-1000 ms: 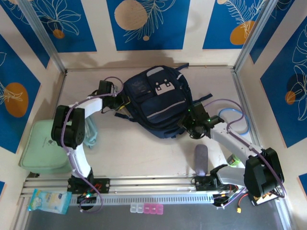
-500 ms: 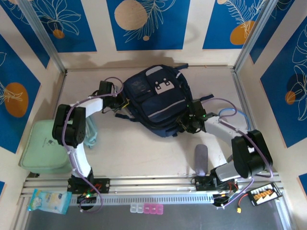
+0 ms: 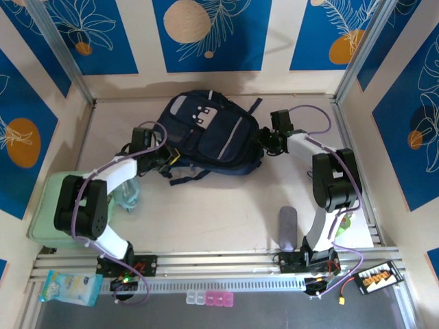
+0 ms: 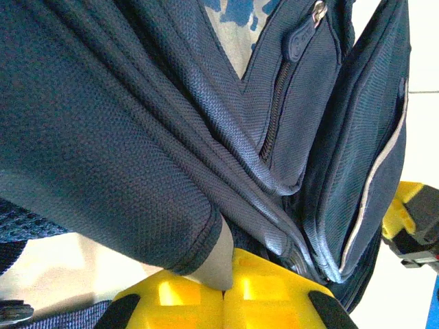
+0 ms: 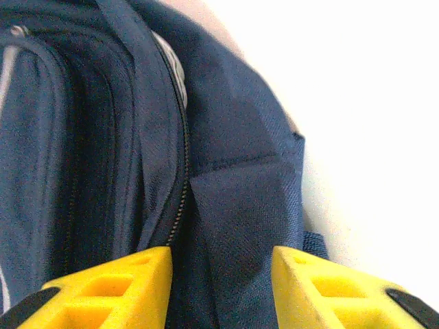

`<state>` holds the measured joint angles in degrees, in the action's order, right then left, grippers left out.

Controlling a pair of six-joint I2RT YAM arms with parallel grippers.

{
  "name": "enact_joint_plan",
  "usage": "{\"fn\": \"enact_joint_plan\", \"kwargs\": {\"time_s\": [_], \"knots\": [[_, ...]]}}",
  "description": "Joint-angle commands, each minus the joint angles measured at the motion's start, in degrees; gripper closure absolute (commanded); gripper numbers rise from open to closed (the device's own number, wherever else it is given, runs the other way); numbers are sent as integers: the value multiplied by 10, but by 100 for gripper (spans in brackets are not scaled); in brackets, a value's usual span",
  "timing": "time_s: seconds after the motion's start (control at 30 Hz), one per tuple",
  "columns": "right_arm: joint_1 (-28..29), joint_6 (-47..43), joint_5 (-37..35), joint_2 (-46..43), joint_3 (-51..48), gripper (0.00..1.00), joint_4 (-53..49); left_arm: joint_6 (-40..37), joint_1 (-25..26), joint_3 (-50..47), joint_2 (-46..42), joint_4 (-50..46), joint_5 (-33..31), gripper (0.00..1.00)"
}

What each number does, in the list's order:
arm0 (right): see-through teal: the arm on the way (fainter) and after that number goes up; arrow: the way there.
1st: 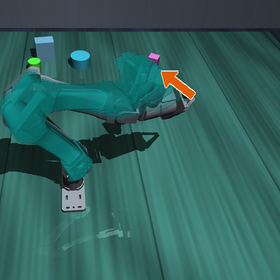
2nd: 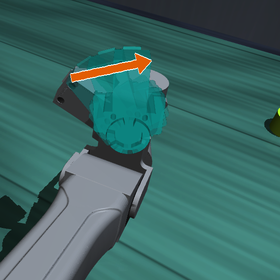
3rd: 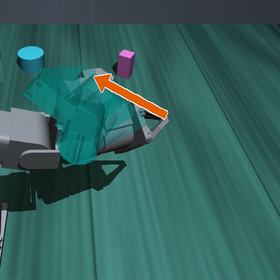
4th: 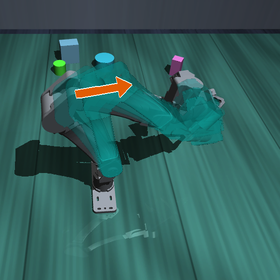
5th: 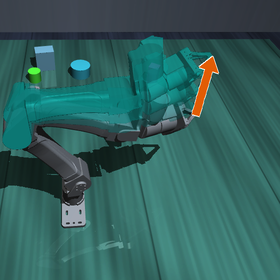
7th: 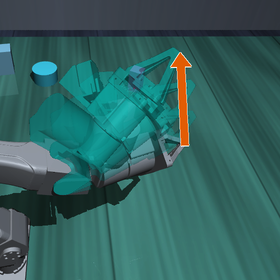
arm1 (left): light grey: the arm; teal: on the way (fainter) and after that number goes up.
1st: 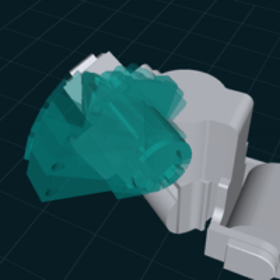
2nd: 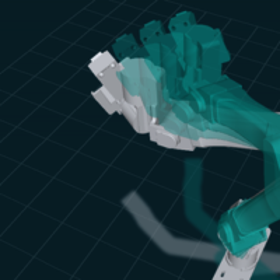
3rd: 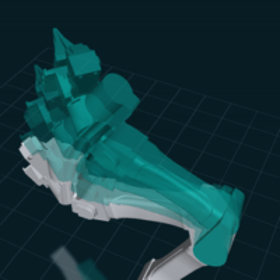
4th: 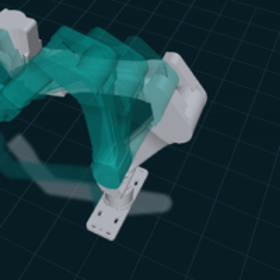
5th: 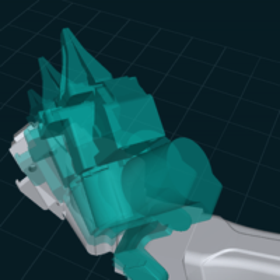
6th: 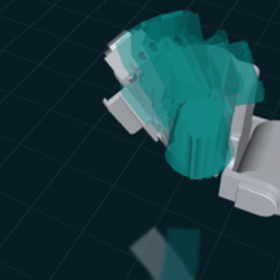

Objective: Pack books, pencil case, and school supplies into a backpack

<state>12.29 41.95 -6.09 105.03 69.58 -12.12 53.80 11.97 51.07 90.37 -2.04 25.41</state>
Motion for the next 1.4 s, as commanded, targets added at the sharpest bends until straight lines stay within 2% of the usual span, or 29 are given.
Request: {"fn": "enact_joint_plan", "kwargs": {"time_s": [0.0, 0.17, 0.33, 0.5, 0.67, 0.77, 0.93, 1.1, 1.27, 1.37], "knots": [[1, -55, -71, -50, 20, 51, -79, 66, 28, -10, -42, 52, -5, 100], [26, -84, -140, -151, -2, 46, -167, 122, 69, -18, -56, 76, -62, 100], [139, -62, -151, -210, -13, 48, -235, 161, 108, -5, -47, 72, -108, 100], [266, 7, -123, -212, -25, 58, -221, 177, 131, 20, -30, 52, -121, 100], [358, 19, -114, -149, -14, 64, -165, 185, 140, 50, -14, 25, -115, 100], [373, 17, -132, -102, 12, 68, -165, 193, 142, 55, -15, 18, -114, 100], [371, -14, -136, -53, 19, 72, -107, 202, 142, 63, -14, 4, -105, 100], [363, -34, -144, -6, 62, 71, -107, 202, 142, 68, -14, 0, -102, 100], [357, -29, -188, 17, 97, 65, -134, 201, 143, 72, -12, -7, -99, 100], [352, -20, -211, 29, 112, 65, -148, 202, 143, 71, -11, -8, -98, 100]]}}
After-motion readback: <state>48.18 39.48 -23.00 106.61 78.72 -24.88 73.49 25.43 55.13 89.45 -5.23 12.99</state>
